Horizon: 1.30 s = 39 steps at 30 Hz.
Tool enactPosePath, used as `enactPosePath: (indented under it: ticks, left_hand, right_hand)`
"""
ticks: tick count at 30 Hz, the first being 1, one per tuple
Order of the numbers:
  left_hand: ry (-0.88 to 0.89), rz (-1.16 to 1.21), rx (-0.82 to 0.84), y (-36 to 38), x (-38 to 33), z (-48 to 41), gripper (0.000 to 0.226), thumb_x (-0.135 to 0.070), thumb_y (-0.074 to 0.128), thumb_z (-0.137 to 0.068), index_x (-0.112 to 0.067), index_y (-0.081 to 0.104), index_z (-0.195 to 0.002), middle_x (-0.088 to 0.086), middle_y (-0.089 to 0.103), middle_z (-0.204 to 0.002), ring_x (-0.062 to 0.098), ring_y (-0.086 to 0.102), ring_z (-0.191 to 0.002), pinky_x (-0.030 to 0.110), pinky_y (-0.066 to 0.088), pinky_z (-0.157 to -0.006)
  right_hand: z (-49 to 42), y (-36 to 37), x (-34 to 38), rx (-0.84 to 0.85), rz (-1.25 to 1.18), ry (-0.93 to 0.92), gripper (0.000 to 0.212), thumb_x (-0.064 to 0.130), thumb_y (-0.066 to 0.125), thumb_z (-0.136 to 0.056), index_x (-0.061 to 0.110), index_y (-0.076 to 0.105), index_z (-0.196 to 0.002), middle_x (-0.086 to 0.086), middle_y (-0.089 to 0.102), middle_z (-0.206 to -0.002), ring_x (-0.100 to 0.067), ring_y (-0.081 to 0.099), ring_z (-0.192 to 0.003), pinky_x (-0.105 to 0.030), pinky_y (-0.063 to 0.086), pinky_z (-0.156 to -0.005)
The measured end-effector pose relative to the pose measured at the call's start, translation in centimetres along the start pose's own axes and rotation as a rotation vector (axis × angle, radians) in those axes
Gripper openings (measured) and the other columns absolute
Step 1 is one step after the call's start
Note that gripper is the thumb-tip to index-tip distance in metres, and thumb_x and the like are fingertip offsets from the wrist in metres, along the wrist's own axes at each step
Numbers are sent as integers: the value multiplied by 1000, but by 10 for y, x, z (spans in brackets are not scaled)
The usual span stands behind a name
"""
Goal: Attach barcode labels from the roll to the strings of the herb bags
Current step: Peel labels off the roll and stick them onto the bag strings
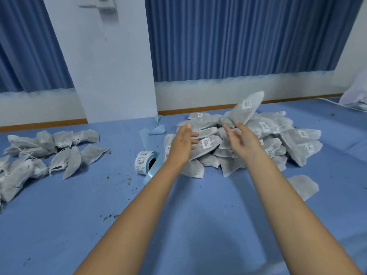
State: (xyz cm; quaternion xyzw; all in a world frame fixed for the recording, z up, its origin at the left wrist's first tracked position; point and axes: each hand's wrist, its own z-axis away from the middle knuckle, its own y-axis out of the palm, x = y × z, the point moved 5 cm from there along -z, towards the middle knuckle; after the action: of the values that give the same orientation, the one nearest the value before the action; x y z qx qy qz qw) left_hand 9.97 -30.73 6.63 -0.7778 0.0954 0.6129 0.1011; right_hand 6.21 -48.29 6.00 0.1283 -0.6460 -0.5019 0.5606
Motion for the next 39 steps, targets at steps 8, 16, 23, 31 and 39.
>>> enactPosePath:
  ticks: [8, 16, 23, 31, 39]
  left_hand:
    - [47, -161, -24, -37, 22, 10, 33, -20, 39, -101, -17, 73, -102, -5, 70, -97, -5, 64, -87, 9, 47, -78]
    - [18, -273, -280, -173, 40, 32, 34, -4, 45, -90, -14, 77, -83, -1, 74, -84, -2, 66, -75, 12, 50, -69]
    - [160, -846, -794, -351, 54, 58, 25, -11, 51, -94, -4, 69, -110, 12, 61, -121, 29, 56, -111, 37, 40, -95]
    - [-496, -1278, -944, -532, 93, 36, 50, -51, 33, -98, -38, 36, -147, 12, 18, -159, 38, 7, -146, 70, 7, -109]
    - [-560, -1186, -549, -552, 127, 2, 46, -49, 27, -100, -36, 50, -138, -1, 47, -144, 32, 32, -135, 49, 19, -114]
  right_hand:
    - [57, 50, -122, 330, 410, 187, 26, -5, 41, -95, 2, 62, -81, -8, 67, -77, -11, 65, -75, -15, 54, -67]
    - [102, 116, -245, 393, 422, 325, 32, -11, 34, -94, 6, 54, -75, -7, 56, -73, -6, 58, -67, -12, 46, -61]
    - [109, 181, -361, 507, 776, 182, 14, -1, 52, -91, -5, 65, -96, -16, 64, -89, -19, 59, -77, -26, 51, -78]
    - [1, 224, -448, 374, 1501, -65, 87, 69, 60, -75, 38, 24, -148, -5, 4, -160, -30, 3, -146, -51, 10, -117]
    - [-16, 240, -509, 849, 1608, -229, 46, 53, 55, -88, 21, 58, -120, 1, 53, -130, -19, 45, -124, -31, 32, -94]
